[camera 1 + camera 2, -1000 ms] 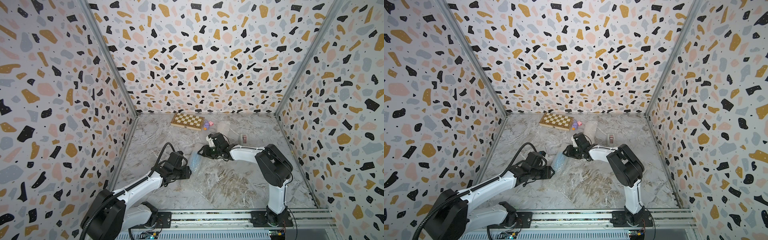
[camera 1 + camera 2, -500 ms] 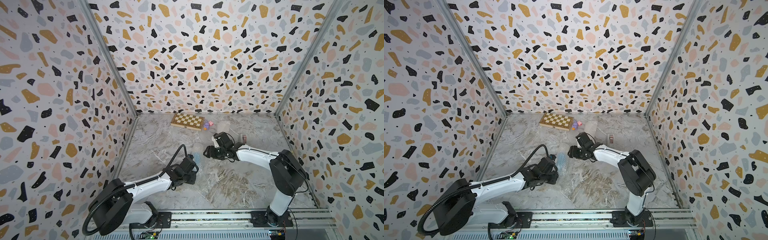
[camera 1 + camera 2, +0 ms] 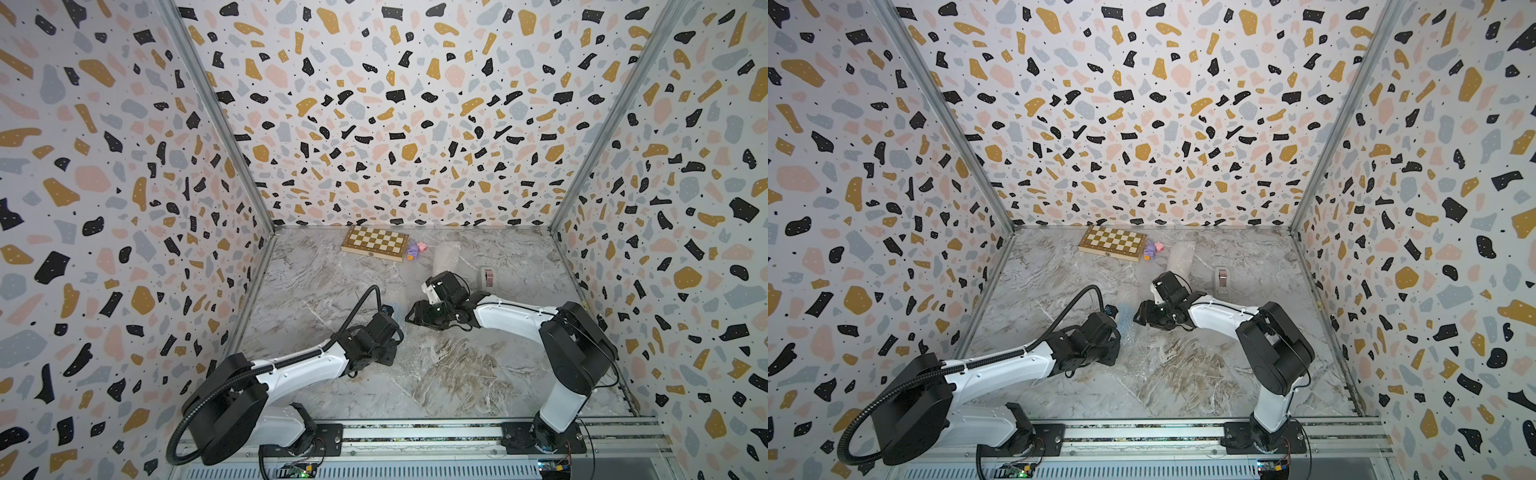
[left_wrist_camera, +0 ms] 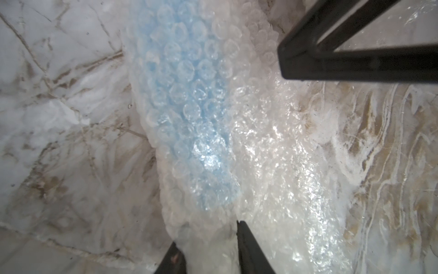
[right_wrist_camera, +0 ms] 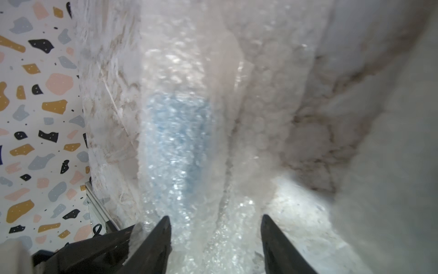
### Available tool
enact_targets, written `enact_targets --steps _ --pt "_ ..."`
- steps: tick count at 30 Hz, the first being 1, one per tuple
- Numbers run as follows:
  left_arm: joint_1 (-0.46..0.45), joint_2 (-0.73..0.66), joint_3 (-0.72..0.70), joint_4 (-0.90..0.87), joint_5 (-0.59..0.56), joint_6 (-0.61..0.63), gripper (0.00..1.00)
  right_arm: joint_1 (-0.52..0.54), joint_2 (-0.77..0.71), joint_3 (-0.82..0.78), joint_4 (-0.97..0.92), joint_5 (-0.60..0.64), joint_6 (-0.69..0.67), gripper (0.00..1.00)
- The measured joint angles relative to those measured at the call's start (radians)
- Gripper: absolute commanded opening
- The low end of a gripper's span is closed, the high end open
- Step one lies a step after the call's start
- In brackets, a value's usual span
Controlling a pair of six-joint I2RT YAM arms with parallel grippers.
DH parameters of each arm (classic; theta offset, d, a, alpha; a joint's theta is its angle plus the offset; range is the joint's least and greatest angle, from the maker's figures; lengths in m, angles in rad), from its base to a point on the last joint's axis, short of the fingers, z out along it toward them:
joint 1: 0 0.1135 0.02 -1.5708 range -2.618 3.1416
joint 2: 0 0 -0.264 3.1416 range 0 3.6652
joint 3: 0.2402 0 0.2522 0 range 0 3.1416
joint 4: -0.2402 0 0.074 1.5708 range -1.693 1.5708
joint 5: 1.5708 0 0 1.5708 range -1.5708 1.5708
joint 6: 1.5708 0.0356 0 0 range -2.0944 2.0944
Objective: Wrap vases in bubble wrap
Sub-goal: Wrap the vase in bubble wrap.
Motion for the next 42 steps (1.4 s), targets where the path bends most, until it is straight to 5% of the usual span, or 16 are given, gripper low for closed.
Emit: enact_targets --steps 17,22,33,38,42 --pt "0.0 0.029 0.0 0.001 0.0 0.031 0.33 -0.029 0.123 -0.066 0.215 -0.113 0.023 0.1" --pt "0.0 0.03 0.0 0.002 0.011 0.053 0.32 -0.03 0.074 -0.111 0.261 -0.146 0.04 0.04" --pt "0.0 0.05 0.0 0.042 0.123 0.113 0.3 -0.013 -0.051 -0.145 0.284 -0.199 0.083 0.07" --pt "0.0 0.061 0.0 0.074 0.161 0.117 0.31 0.03 -0.063 -0.155 0.303 -0.185 0.121 0.28" --pt "0.0 0.062 0.0 0.087 0.174 0.119 0.36 0.053 -0.062 -0.156 0.315 -0.185 0.14 0.29"
